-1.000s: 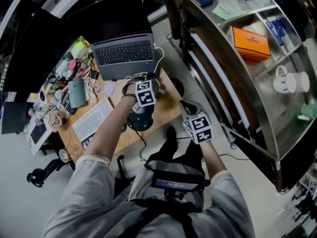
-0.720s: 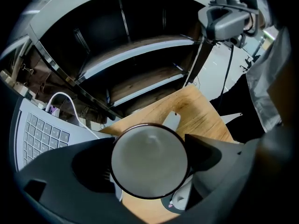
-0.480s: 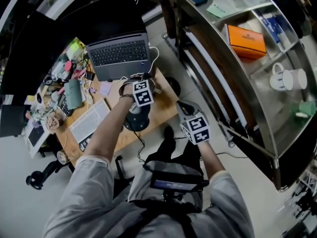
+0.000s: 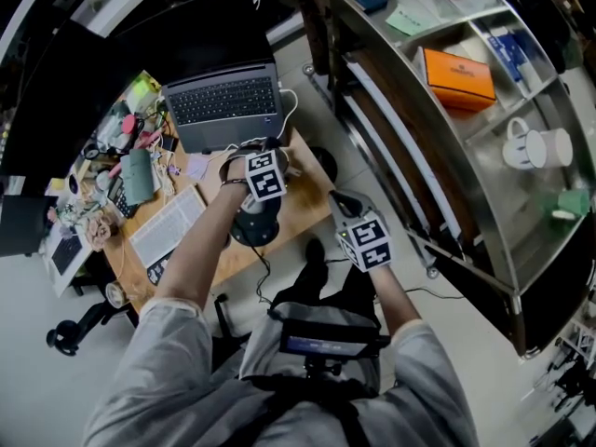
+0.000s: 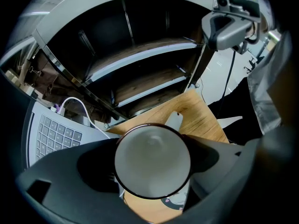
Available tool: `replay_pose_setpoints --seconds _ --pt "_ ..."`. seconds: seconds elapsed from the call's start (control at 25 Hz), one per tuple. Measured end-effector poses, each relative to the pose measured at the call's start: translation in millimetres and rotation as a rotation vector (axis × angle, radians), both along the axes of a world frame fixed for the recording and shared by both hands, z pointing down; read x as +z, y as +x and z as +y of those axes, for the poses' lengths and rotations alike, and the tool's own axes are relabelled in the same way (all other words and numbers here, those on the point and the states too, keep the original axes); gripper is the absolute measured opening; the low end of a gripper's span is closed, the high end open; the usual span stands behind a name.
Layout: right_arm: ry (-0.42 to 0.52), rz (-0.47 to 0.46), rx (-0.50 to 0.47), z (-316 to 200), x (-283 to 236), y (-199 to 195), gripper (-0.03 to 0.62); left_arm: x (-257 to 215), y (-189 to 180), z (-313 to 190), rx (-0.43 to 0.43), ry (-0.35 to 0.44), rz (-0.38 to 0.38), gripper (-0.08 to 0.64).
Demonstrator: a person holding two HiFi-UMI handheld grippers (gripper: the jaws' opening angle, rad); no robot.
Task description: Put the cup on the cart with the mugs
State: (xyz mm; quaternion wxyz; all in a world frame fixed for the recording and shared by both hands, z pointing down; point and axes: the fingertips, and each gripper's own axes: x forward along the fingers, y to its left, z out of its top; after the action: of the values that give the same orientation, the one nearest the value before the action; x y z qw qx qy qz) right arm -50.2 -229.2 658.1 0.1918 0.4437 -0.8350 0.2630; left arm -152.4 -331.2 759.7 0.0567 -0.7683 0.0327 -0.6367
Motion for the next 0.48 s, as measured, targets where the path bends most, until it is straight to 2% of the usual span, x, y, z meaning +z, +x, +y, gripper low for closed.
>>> replay_pose_setpoints --seconds 0.12,0.28,0.48 --pt "0.019 0.003 -0.010 -0.4 -9.4 -1.0 -0.012 -21.7 2.5 6.2 -0.015 -0.002 0.025 0.419" --pt "0.043 0.013 -0.010 1.2 -27.8 3.5 -0.012 -59.9 7.6 16.7 -0.031 0.035 0.083 0.419" --pt "0.066 0.026 -0.008 6.4 -53.4 12.3 -0.012 -111.5 18.4 23.6 -0.080 0.100 0.206 0.419"
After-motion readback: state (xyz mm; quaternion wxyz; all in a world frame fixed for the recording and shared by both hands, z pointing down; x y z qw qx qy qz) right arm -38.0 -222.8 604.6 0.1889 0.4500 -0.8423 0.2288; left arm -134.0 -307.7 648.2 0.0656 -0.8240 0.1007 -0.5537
